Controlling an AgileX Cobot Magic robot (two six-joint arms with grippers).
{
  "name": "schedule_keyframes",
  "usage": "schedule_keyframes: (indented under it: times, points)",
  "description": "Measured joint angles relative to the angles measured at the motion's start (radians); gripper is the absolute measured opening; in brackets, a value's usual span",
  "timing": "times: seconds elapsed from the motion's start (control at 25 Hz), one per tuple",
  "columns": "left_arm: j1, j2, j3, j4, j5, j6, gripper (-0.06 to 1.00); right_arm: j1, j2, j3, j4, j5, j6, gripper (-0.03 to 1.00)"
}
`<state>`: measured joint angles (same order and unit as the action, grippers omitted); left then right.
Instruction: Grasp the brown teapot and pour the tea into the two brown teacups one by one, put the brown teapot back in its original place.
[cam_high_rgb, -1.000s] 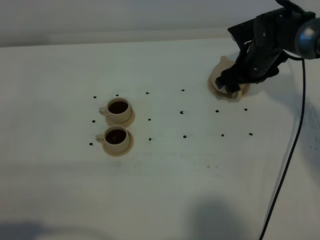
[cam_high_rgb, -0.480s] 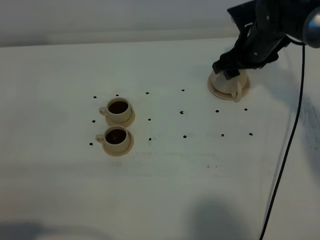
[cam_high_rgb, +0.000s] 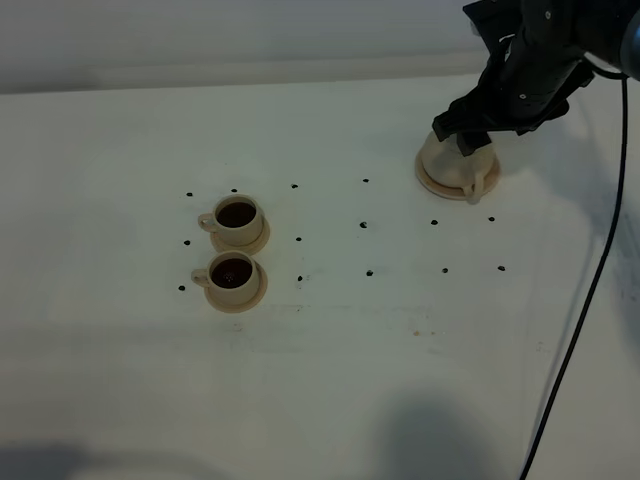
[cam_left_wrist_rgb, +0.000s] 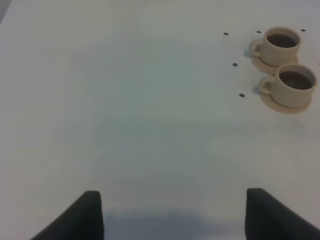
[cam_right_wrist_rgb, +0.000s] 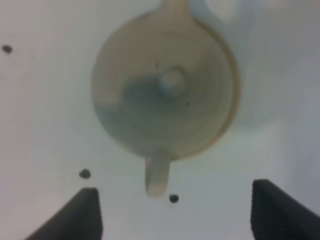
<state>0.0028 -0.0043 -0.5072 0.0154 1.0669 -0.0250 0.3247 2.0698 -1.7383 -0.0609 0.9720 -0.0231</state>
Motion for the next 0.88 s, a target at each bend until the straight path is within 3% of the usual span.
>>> schedule_keyframes:
  times: [0.28,0.88]
  points:
    - [0.0,0.0,0.0,0.0,0.0,0.0,0.57,-0.024,-0.152,0.075,0.004,-0.002,0.0,0.6]
    - [0.0,0.0,0.0,0.0,0.0,0.0,0.57,-0.154,-0.653,0.582,0.081,-0.228,0.004,0.6]
